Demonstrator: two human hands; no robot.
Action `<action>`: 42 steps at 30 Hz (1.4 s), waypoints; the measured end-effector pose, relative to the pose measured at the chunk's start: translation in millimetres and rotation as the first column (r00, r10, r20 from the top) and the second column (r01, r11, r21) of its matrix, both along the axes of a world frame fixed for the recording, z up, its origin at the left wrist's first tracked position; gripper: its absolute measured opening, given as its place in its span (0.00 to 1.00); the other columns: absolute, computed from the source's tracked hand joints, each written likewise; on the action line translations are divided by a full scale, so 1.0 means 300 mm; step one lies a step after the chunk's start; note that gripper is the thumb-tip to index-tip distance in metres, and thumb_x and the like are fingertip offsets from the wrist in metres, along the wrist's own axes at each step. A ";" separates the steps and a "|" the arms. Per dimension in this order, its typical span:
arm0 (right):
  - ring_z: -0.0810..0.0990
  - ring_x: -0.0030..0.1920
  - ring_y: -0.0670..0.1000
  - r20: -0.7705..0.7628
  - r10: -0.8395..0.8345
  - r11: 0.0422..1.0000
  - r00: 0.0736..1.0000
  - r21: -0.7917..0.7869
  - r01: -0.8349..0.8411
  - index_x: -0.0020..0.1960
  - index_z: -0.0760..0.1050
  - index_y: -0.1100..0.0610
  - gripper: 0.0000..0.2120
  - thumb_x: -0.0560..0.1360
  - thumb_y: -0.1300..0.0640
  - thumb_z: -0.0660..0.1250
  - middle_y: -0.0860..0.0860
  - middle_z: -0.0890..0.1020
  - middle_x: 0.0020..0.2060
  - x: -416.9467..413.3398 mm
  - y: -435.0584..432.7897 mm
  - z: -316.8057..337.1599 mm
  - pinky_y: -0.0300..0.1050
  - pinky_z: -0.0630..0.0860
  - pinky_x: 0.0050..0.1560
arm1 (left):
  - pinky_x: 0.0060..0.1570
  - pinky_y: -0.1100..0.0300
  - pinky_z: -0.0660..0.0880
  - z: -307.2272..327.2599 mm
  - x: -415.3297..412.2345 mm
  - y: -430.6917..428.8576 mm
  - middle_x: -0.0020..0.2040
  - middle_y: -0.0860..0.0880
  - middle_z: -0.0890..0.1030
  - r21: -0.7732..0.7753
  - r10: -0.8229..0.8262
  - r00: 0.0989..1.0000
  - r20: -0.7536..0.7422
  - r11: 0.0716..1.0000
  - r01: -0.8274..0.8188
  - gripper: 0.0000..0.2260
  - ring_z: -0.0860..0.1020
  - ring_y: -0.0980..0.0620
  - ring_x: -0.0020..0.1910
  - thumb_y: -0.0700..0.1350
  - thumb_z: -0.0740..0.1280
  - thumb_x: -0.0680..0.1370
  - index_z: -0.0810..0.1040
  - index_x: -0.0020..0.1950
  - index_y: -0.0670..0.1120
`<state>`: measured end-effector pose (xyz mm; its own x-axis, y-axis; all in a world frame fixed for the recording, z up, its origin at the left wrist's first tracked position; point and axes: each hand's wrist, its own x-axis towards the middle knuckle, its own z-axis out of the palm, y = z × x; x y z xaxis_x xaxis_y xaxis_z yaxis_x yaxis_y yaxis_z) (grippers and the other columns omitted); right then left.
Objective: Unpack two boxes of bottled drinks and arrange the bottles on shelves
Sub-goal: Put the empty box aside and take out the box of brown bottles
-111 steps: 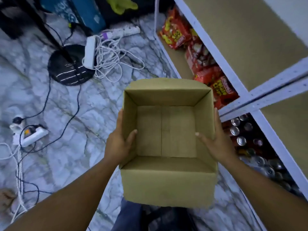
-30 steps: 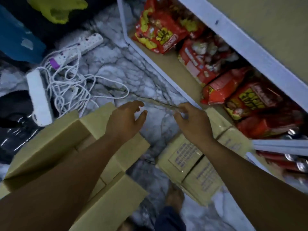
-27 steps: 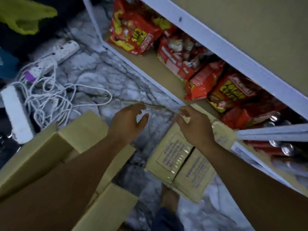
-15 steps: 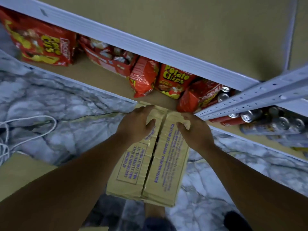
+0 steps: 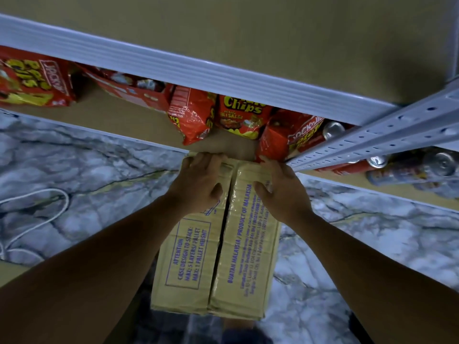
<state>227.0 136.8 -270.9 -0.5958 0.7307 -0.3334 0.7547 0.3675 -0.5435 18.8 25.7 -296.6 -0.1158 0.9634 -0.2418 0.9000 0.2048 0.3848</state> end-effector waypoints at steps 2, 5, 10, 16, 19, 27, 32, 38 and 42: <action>0.75 0.65 0.61 -0.030 0.001 0.999 1.000 0.052 0.001 0.75 0.68 0.52 0.28 0.78 0.52 0.71 0.58 0.77 0.66 -0.002 -0.001 -0.010 0.57 0.73 0.62 | 0.55 0.42 0.72 -0.005 -0.001 0.004 0.64 0.42 0.76 0.007 -0.009 1.000 -0.006 1.000 0.009 0.30 0.74 0.38 0.63 0.51 0.62 0.70 0.67 0.71 0.44; 0.74 0.64 0.59 -0.040 0.039 0.993 0.998 0.110 -0.034 0.74 0.68 0.52 0.27 0.77 0.49 0.67 0.54 0.80 0.61 -0.020 0.012 -0.031 0.59 0.71 0.62 | 0.53 0.44 0.70 -0.011 -0.002 0.012 0.62 0.42 0.78 0.026 -0.029 1.000 -0.013 0.999 0.029 0.29 0.75 0.38 0.59 0.51 0.62 0.69 0.67 0.69 0.43; 0.73 0.62 0.58 -0.003 0.047 0.992 0.999 0.118 -0.046 0.73 0.67 0.52 0.28 0.74 0.47 0.62 0.52 0.80 0.58 -0.064 0.036 -0.059 0.56 0.67 0.59 | 0.54 0.44 0.70 0.012 -0.005 0.047 0.55 0.43 0.79 0.079 0.018 1.000 -0.001 0.997 -0.018 0.29 0.74 0.39 0.56 0.52 0.58 0.68 0.70 0.67 0.43; 0.74 0.59 0.58 0.000 0.042 0.990 0.999 0.137 -0.041 0.74 0.66 0.52 0.30 0.73 0.47 0.61 0.53 0.79 0.57 -0.073 0.038 -0.077 0.55 0.65 0.59 | 0.56 0.43 0.69 0.018 -0.002 0.052 0.51 0.46 0.79 0.095 0.001 1.000 0.021 0.995 -0.003 0.30 0.76 0.41 0.54 0.52 0.57 0.69 0.66 0.70 0.43; 0.74 0.59 0.57 -0.036 0.050 0.993 0.998 0.109 -0.046 0.75 0.65 0.51 0.30 0.73 0.49 0.61 0.52 0.80 0.56 -0.063 0.046 -0.073 0.55 0.63 0.60 | 0.57 0.43 0.68 0.016 -0.001 0.052 0.51 0.46 0.79 0.117 -0.003 1.000 0.025 0.993 0.000 0.30 0.77 0.41 0.53 0.51 0.57 0.70 0.67 0.70 0.41; 0.78 0.52 0.53 -0.267 -0.114 0.993 0.957 -0.060 0.102 0.71 0.67 0.50 0.29 0.74 0.41 0.68 0.47 0.75 0.52 -0.044 0.013 -0.027 0.61 0.76 0.57 | 0.63 0.37 0.64 0.042 -0.006 0.047 0.58 0.43 0.79 0.123 0.048 0.993 0.109 0.990 -0.061 0.32 0.79 0.40 0.56 0.56 0.59 0.72 0.67 0.71 0.39; 0.73 0.64 0.53 -0.267 -0.219 0.972 0.938 -0.149 0.184 0.76 0.59 0.46 0.48 0.63 0.40 0.81 0.47 0.70 0.62 -0.008 -0.021 0.060 0.56 0.76 0.61 | 0.69 0.38 0.58 0.122 -0.002 0.009 0.70 0.47 0.72 0.084 0.262 0.940 0.220 0.955 -0.286 0.44 0.72 0.47 0.68 0.65 0.73 0.70 0.59 0.79 0.48; 0.63 0.75 0.51 -0.247 -0.223 0.961 0.943 -0.215 0.171 0.80 0.50 0.39 0.48 0.72 0.60 0.76 0.47 0.60 0.74 0.015 -0.090 0.142 0.45 0.68 0.63 | 0.70 0.36 0.66 0.202 0.005 -0.070 0.78 0.47 0.57 0.029 0.327 0.894 0.306 0.936 -0.352 0.45 0.71 0.44 0.69 0.45 0.76 0.72 0.53 0.81 0.58; 0.50 0.82 0.49 -0.168 -0.193 0.964 0.967 -0.214 0.156 0.80 0.53 0.38 0.41 0.78 0.62 0.71 0.45 0.42 0.82 0.042 -0.141 0.172 0.41 0.63 0.66 | 0.57 0.60 0.75 0.210 -0.001 -0.142 0.83 0.46 0.47 0.028 0.330 0.870 0.366 0.931 -0.365 0.33 0.71 0.58 0.62 0.36 0.70 0.77 0.66 0.79 0.56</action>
<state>239.7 94.4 -219.4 -0.5300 0.7595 -0.3772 0.6766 0.1105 -0.7280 18.5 -16.9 -233.6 -0.3719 0.8967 -0.2402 0.5807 0.4266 0.6934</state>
